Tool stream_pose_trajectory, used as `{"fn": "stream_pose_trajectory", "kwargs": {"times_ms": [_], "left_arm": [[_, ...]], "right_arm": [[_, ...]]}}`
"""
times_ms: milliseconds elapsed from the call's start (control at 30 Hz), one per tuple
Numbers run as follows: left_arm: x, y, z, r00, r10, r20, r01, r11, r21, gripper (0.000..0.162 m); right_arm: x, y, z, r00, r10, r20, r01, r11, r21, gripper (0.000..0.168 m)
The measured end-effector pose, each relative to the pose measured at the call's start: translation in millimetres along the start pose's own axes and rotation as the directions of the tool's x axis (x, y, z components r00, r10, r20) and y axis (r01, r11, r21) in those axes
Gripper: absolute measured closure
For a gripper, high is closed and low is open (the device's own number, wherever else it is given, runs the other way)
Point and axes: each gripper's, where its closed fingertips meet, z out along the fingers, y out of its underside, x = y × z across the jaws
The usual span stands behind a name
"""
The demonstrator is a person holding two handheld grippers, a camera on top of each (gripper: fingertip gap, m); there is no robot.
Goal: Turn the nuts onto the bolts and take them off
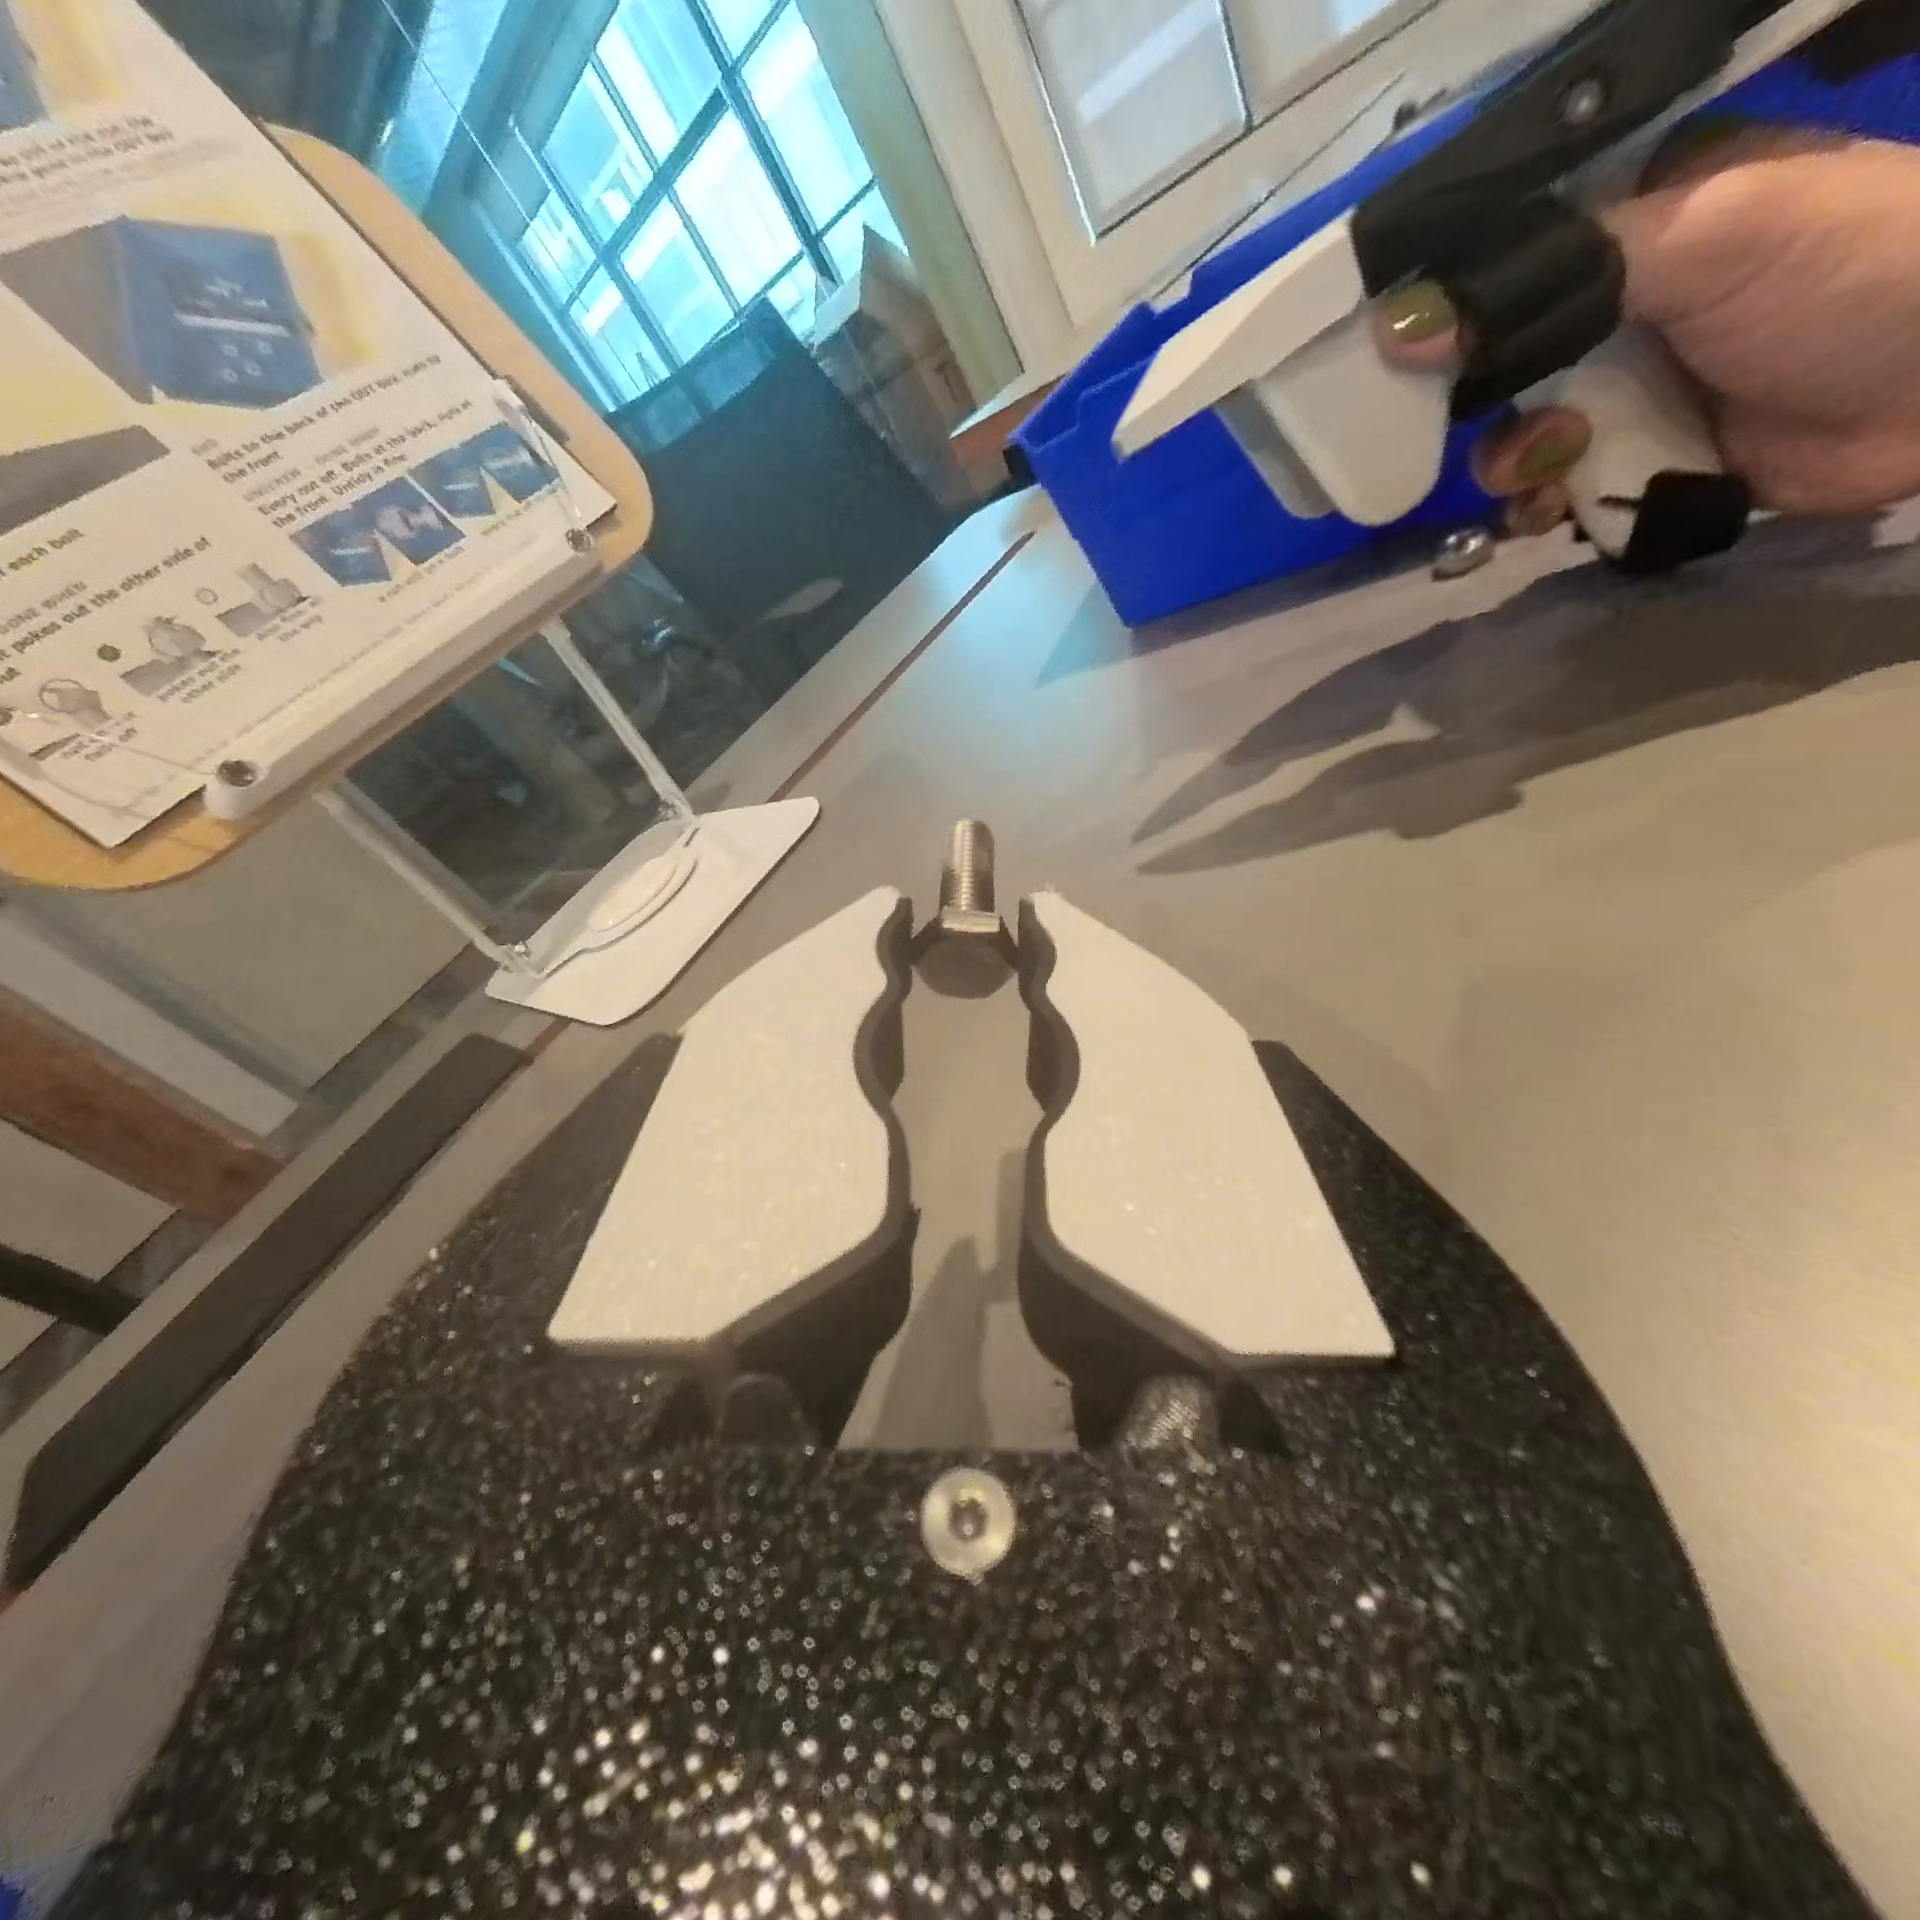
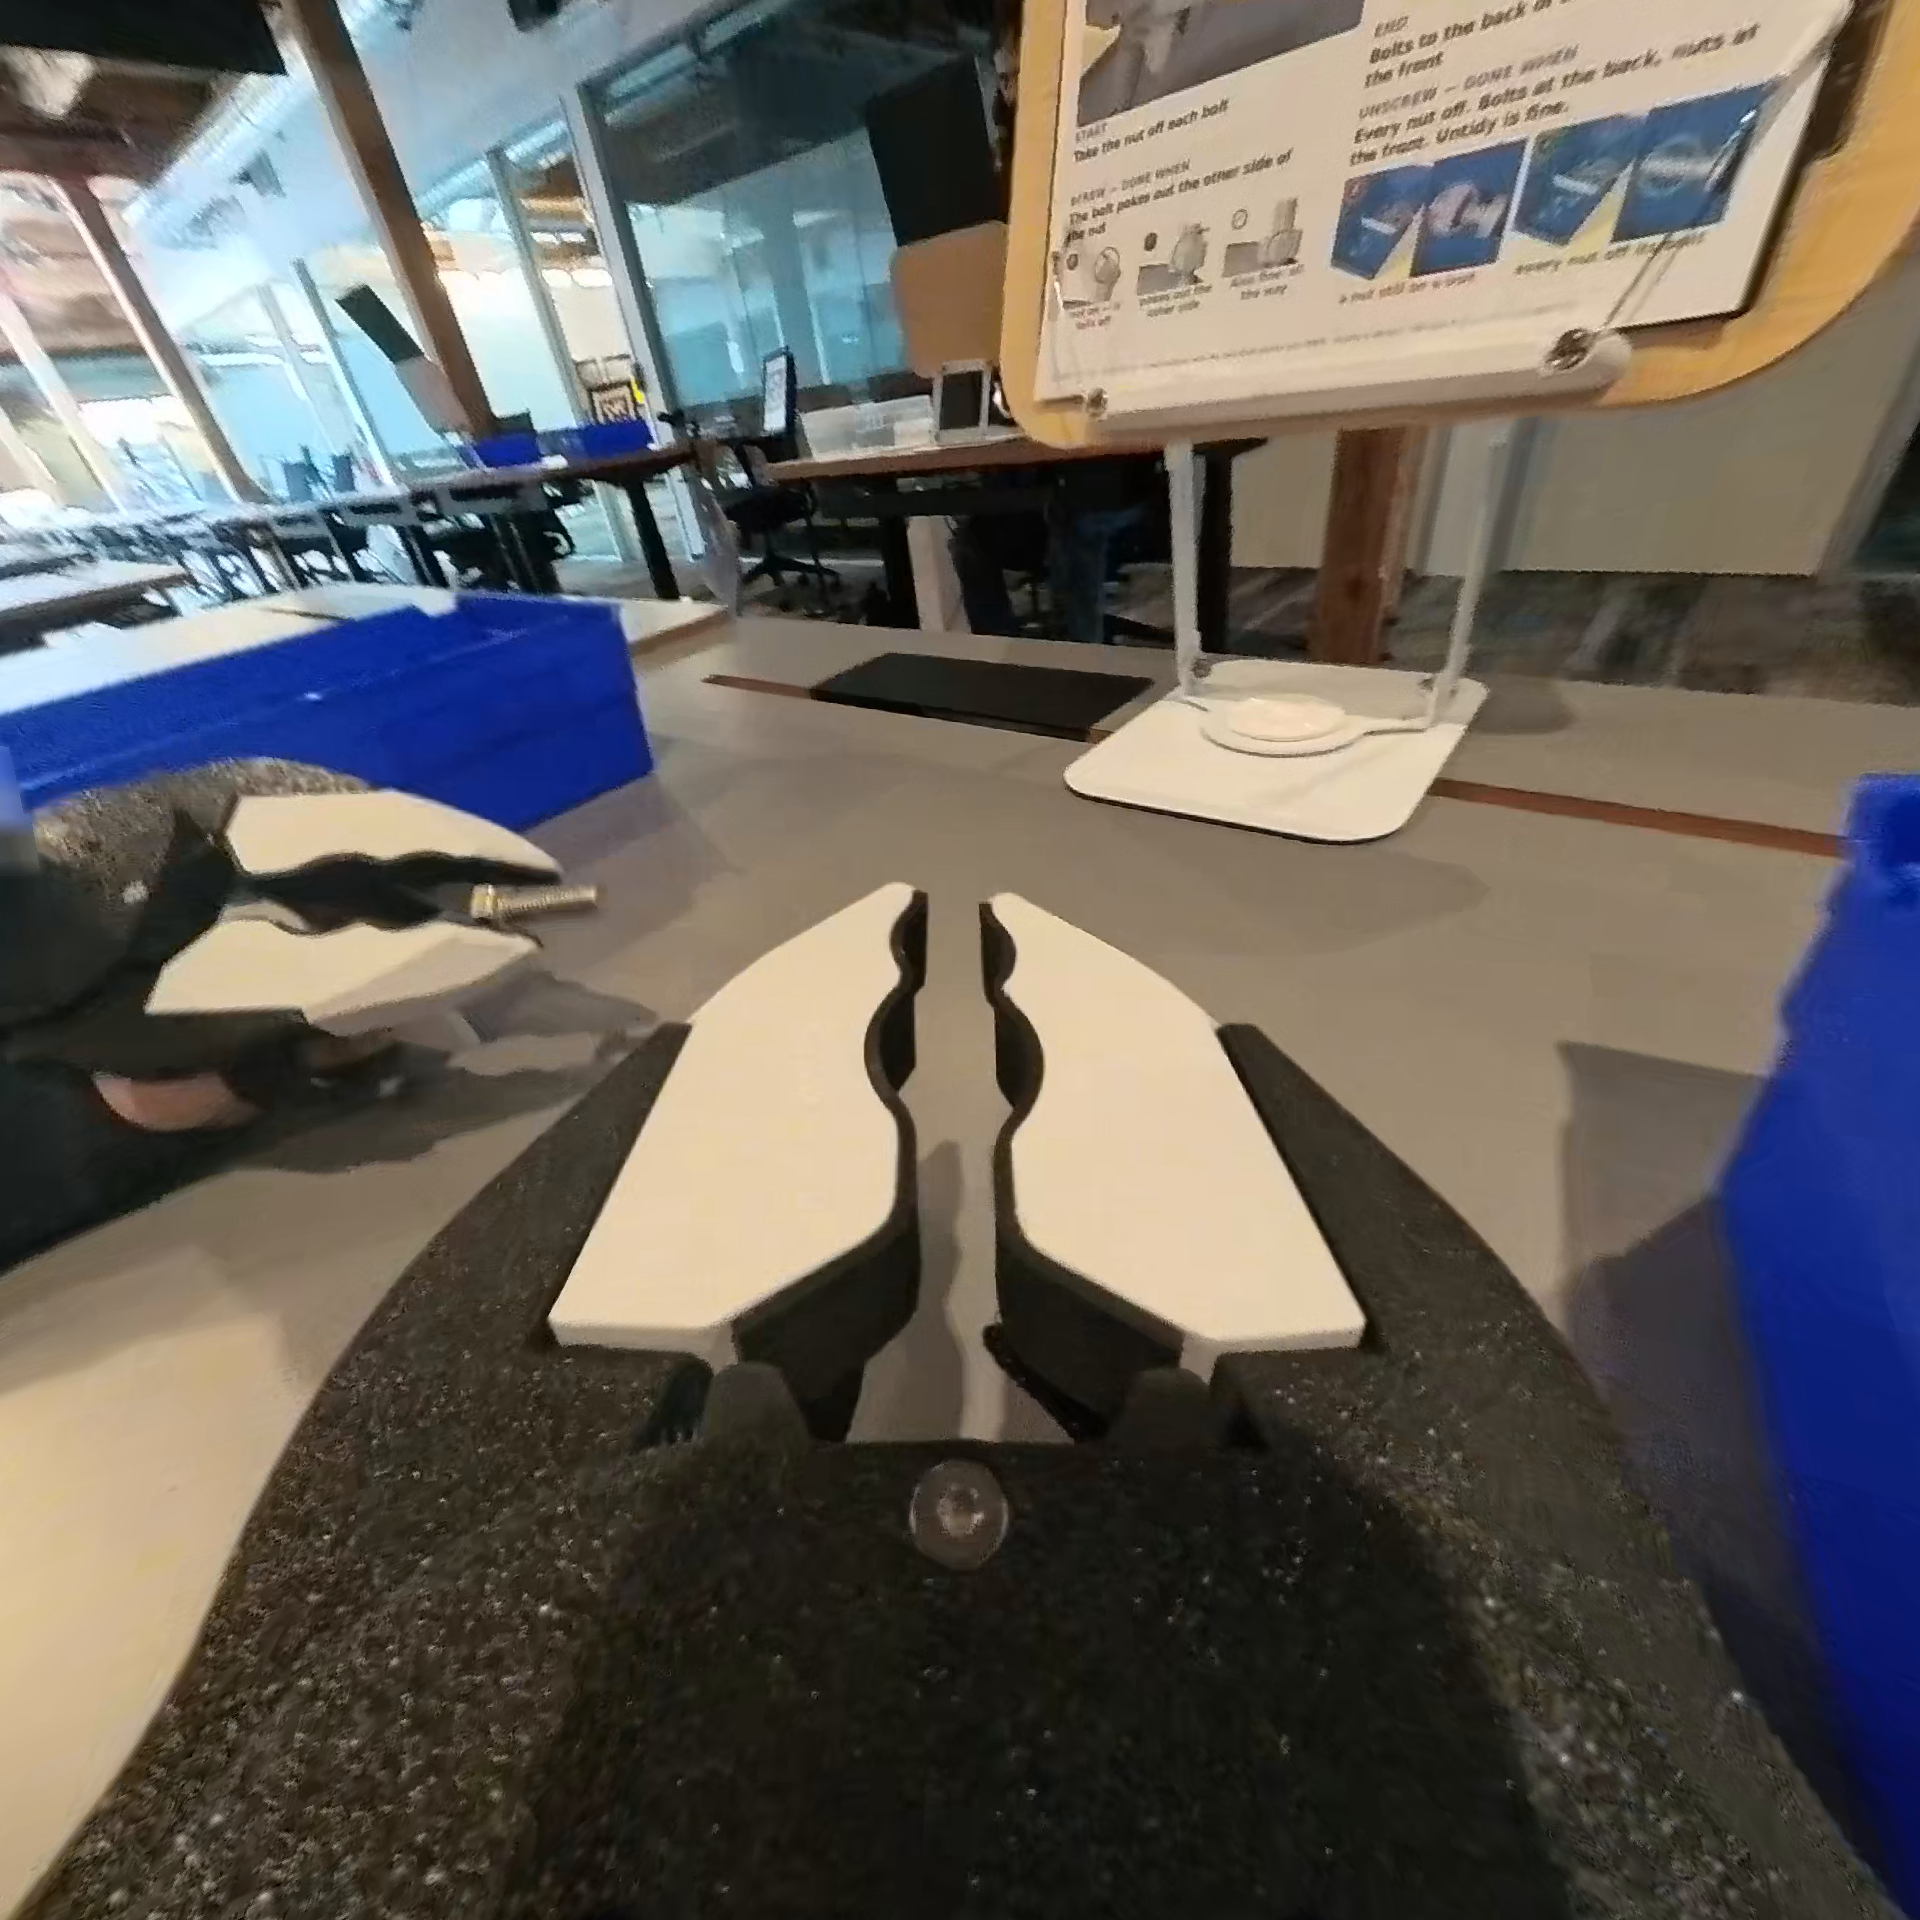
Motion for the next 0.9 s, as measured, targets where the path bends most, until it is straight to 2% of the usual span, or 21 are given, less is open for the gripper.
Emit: {"fn": "stream_pose_trajectory", "kwargs": {"times_ms": [67,167,267,367,500,633,767,833,900], "left_arm": [[-4,0,-1,1.000,-0.027,0.009,0.027,1.000,0.008,0.143],[-7,-1,-2,0.999,-0.051,0.018,0.051,0.998,0.020,0.143],[-6,-2,-2,0.999,-0.035,0.025,0.034,0.999,0.023,0.143],[-4,-1,-1,1.000,-0.015,0.021,0.015,1.000,0.014,0.143],[-3,-2,-1,1.000,-0.017,0.014,0.017,1.000,0.022,0.144],[-2,-3,-1,1.000,-0.020,0.002,0.020,0.999,0.028,0.144],[0,-4,-2,1.000,-0.012,-0.005,0.013,0.999,0.035,0.144],[0,-4,-2,1.000,-0.016,-0.006,0.016,0.999,0.037,0.144],[-1,-4,-2,1.000,-0.020,-0.005,0.020,0.999,0.041,0.144]], "right_arm": [[10,-2,-15,0.998,-0.042,-0.053,0.041,0.999,-0.019,0.161],[30,-7,-45,0.976,-0.070,-0.206,0.070,0.998,-0.009,0.158],[42,3,-75,0.934,0.015,-0.358,-0.043,0.997,-0.071,0.145],[45,29,-102,0.884,0.024,-0.466,-0.140,0.966,-0.216,0.145],[46,66,-127,0.838,-0.077,-0.540,-0.210,0.869,-0.449,0.148],[57,81,-133,0.777,-0.202,-0.596,-0.212,0.809,-0.549,0.148],[70,96,-131,0.733,-0.301,-0.610,-0.226,0.737,-0.636,0.133],[76,99,-128,0.722,-0.310,-0.618,-0.236,0.730,-0.641,0.130],[79,101,-122,0.728,-0.255,-0.636,-0.270,0.747,-0.608,0.128]]}}
